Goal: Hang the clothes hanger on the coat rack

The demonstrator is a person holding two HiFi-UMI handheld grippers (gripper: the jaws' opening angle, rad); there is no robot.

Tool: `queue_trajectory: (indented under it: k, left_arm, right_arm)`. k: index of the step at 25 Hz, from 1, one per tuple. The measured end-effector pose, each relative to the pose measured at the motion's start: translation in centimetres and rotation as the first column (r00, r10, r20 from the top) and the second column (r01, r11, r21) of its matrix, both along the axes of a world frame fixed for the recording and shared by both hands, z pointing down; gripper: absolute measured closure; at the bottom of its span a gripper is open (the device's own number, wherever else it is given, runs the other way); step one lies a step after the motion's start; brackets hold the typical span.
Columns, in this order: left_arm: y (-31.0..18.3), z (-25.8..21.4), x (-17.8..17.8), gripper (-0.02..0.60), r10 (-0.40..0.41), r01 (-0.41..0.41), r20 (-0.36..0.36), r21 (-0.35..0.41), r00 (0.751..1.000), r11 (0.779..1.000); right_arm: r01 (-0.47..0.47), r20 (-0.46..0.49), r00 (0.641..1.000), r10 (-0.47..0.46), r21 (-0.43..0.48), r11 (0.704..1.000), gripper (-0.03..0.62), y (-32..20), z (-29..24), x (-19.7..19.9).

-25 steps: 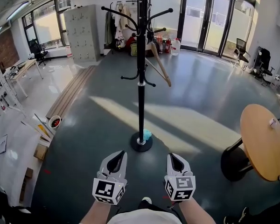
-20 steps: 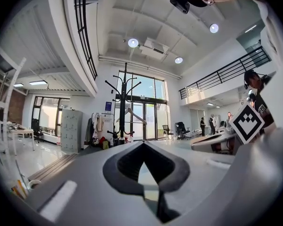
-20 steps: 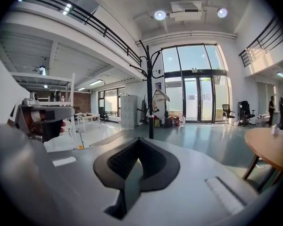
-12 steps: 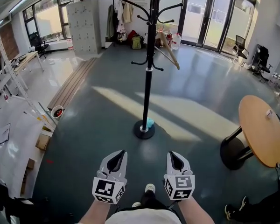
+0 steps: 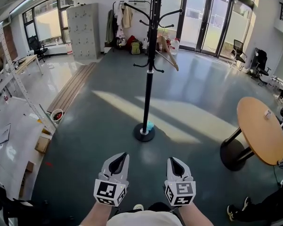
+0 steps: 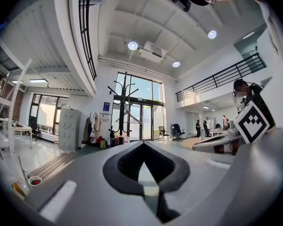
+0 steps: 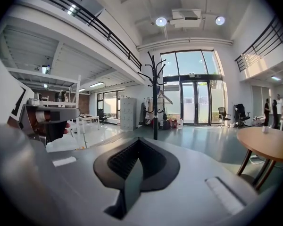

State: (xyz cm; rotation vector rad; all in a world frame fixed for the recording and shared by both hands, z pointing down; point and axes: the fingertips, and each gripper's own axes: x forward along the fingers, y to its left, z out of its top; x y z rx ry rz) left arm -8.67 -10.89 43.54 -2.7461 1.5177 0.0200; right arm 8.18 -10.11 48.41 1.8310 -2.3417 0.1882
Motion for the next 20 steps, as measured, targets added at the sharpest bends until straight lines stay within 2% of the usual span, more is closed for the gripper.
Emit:
queue_trajectory:
  k: [20]
  left_arm:
    - [1.6,-0.2,0.5,0.581,-0.017,0.017,0.015,0.017,1.000,1.000]
  right_arm:
    - [0.053,0.005,0.999,-0.053,0.046,0.998,0.569,1.5,-1.1,-0.4]
